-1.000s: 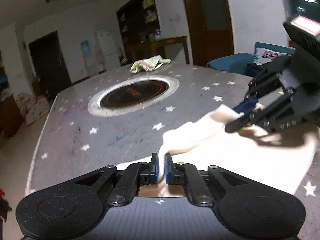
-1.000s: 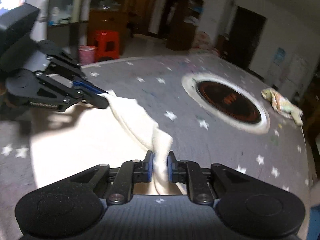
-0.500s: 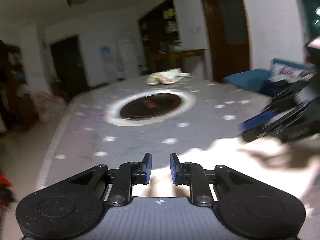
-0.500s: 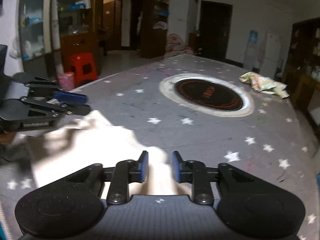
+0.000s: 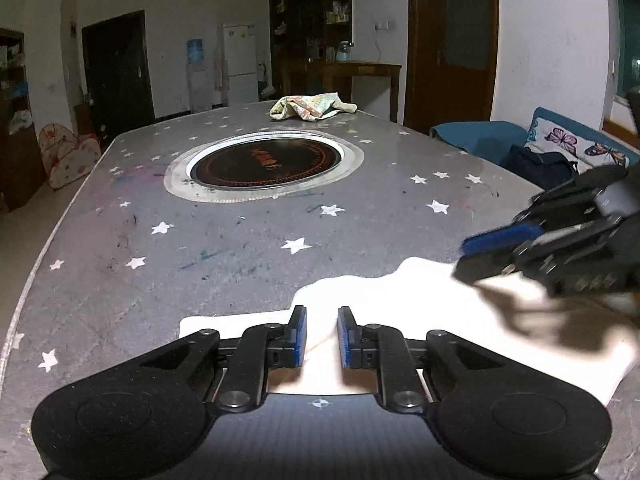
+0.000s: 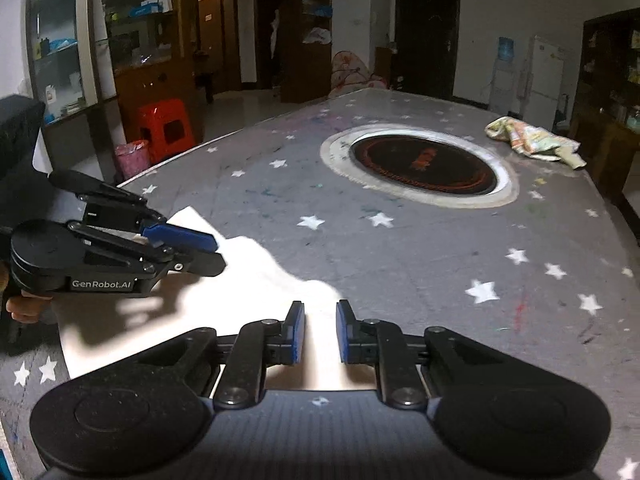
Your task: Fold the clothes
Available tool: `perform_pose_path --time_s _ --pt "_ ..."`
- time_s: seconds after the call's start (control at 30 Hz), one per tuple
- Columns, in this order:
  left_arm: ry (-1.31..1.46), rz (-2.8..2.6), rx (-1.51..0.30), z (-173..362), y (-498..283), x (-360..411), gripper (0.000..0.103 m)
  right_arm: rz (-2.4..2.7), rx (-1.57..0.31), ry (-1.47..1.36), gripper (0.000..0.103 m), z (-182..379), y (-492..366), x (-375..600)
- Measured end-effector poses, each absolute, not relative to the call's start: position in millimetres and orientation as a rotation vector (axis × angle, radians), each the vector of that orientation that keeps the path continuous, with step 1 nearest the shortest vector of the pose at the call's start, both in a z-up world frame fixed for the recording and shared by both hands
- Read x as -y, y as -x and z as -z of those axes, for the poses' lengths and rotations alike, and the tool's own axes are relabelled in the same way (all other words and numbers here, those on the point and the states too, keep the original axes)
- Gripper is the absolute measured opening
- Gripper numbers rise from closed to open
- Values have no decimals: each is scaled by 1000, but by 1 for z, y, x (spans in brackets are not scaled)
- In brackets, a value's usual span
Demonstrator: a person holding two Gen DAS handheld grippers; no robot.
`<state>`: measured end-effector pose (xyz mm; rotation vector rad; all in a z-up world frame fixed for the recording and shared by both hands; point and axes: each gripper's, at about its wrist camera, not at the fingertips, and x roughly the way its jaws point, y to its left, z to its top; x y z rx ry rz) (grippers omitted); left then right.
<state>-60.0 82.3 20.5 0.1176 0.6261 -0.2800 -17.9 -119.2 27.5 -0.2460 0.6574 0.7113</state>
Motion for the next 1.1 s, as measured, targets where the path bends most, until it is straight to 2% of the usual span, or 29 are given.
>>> perform_pose_path --time_s 0.27,0.77,0.87,1.1 --pt "-109 270 -625 -19 57 -81 20 -744 -670 270 15 -32 52 150" --pt "-136 265 -615 -19 60 -78 20 -659 -677 257 16 -19 45 174" --pt "-148 278 -605 -23 66 -76 21 -640 -669 225 16 -30 46 183" --pt "-173 449 -534 -41 106 -45 21 -804 -620 367 16 -59 101 177"
